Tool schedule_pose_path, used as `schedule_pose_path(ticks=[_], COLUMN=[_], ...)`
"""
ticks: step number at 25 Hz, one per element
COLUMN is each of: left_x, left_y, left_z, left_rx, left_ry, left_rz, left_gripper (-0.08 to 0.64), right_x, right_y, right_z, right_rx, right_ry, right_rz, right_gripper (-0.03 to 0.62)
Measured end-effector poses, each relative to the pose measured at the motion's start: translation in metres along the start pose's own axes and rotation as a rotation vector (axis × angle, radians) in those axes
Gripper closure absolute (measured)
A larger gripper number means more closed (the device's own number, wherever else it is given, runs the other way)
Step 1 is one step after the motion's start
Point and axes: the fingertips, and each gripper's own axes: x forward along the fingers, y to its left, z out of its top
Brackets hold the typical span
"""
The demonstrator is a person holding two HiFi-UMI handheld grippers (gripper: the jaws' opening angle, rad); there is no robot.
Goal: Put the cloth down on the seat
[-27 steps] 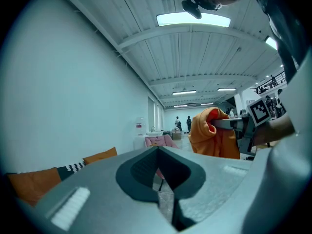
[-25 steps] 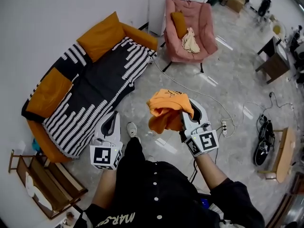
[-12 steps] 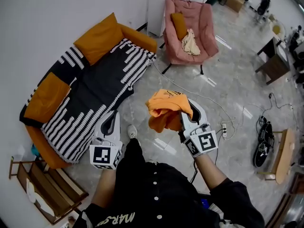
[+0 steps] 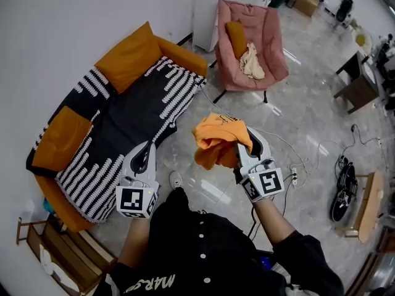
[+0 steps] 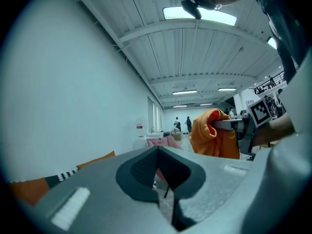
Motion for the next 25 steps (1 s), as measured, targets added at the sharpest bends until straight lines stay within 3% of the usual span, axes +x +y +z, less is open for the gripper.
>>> schedule_pose_path(ticks=[15,25], left_x=[0.074,0.143], left_y=[0.078,0.13], left_z=[0.008,0.01], left_rx=[-0.015,-0.014], left_ry=[0.001,-0.002], left_rz=[-0.012,-0.066], left_gripper=[0.558,0.558], right_x=[0.098,0.172], right_y=[-0.016,-0.035], right_z=[-0.004,-0.01], right_rx=[0.005,-0.015], right_ry=[0.017,0.017], right_rz=[-0.026,-0.075], right_gripper=[0.511,0.511])
